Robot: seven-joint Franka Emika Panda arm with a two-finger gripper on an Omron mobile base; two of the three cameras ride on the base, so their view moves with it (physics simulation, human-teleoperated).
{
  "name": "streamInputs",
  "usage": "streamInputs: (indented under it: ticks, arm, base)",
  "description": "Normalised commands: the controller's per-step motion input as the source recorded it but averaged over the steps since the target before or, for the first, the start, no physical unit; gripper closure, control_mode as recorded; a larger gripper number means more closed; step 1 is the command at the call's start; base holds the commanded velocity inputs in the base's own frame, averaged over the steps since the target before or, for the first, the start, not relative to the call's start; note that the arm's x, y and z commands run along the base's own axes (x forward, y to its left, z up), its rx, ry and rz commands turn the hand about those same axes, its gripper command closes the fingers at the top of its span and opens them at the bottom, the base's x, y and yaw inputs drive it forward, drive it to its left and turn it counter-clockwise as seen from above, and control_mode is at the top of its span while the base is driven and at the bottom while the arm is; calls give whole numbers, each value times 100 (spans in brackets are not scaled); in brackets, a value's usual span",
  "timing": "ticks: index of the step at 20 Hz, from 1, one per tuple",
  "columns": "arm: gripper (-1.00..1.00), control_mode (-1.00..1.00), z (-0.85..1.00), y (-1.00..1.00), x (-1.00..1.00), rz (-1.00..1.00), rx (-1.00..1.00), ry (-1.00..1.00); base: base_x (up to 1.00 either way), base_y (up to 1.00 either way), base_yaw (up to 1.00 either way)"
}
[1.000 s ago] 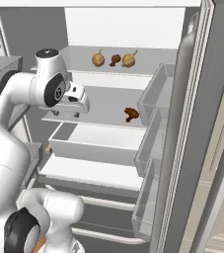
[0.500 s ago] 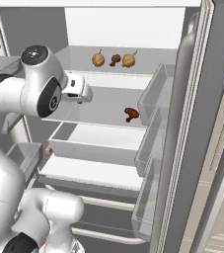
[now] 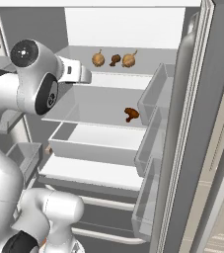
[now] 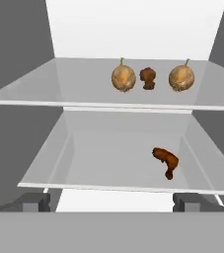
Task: Place one onion and one chicken drumstick in each tupperware on the nearby counter, to pack two identical lunches.
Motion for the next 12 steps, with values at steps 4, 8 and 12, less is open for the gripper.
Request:
streamInputs:
  ticks: [4,8,12]
  arm:
    - [-100,-100,18,0,27,-4,2,-2]
    - [-100,-100,3,0,39,-6,6,1]
    - [-100,-100,6,0,35,-2,8,0]
  base:
    - [0,0,0]
    - [0,0,0]
    - [0,0,0]
